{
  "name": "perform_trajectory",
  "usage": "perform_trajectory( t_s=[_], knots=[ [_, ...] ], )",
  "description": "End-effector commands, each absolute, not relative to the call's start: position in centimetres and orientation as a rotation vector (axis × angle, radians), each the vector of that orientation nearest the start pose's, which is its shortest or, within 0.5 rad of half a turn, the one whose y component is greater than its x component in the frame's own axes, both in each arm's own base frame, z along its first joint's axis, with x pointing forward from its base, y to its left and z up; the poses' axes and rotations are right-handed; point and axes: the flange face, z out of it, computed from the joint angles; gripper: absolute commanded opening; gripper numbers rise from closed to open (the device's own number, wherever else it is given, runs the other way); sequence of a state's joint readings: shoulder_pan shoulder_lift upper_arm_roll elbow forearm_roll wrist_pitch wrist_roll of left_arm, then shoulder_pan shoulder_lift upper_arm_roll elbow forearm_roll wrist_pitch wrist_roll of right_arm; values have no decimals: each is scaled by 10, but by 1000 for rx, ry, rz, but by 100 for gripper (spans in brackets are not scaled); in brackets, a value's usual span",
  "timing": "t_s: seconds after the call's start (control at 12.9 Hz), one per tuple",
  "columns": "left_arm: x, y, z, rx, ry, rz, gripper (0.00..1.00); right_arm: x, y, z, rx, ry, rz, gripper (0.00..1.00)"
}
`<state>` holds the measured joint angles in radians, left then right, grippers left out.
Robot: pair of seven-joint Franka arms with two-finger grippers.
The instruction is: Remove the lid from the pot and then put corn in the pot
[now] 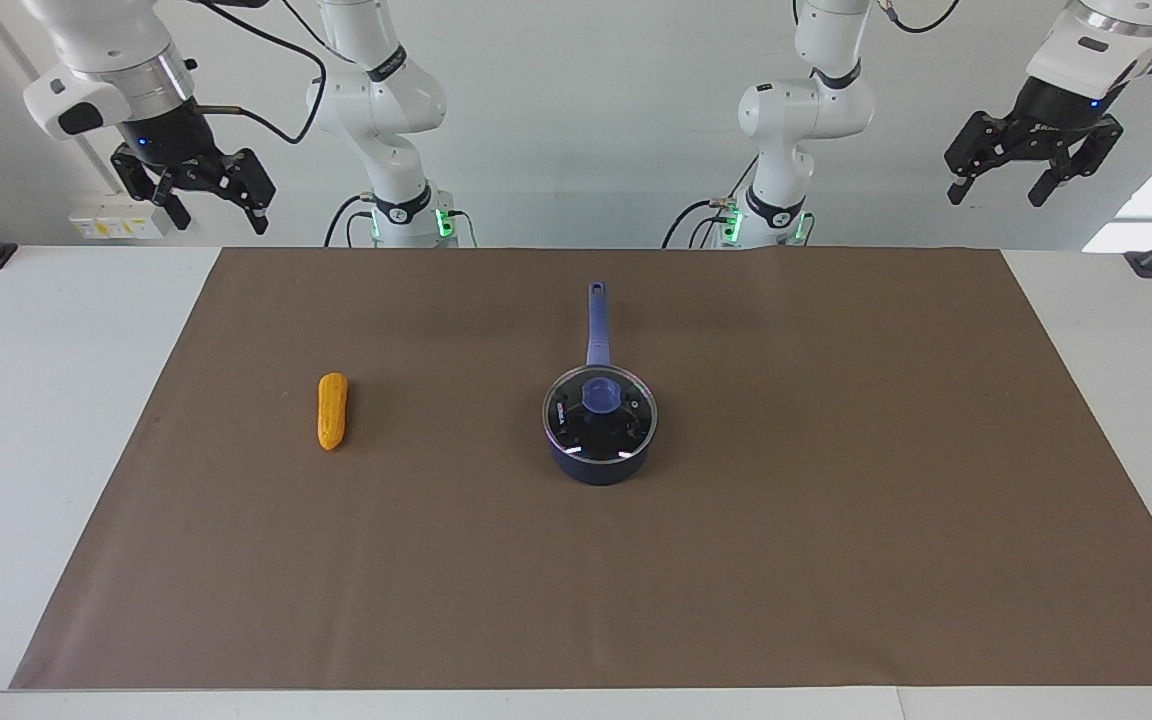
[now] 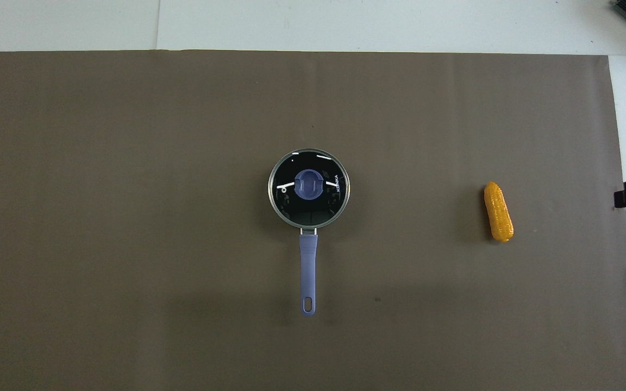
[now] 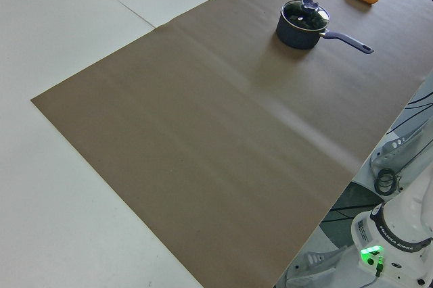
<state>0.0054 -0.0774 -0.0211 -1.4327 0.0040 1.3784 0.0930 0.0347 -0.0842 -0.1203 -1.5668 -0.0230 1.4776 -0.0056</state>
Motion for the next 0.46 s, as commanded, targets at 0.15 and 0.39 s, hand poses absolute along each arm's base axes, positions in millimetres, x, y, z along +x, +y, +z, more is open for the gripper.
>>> perform_trajectory(
  t_s=[0.15, 0.39],
  knots=[
    [501, -23, 708, -3116, 194, -57, 100, 511, -50, 667, -3160, 130, 0, 100],
    [504, -50, 702, -3111, 269, -55, 100, 503, -44, 660, -3156, 133, 14, 100]
  ],
)
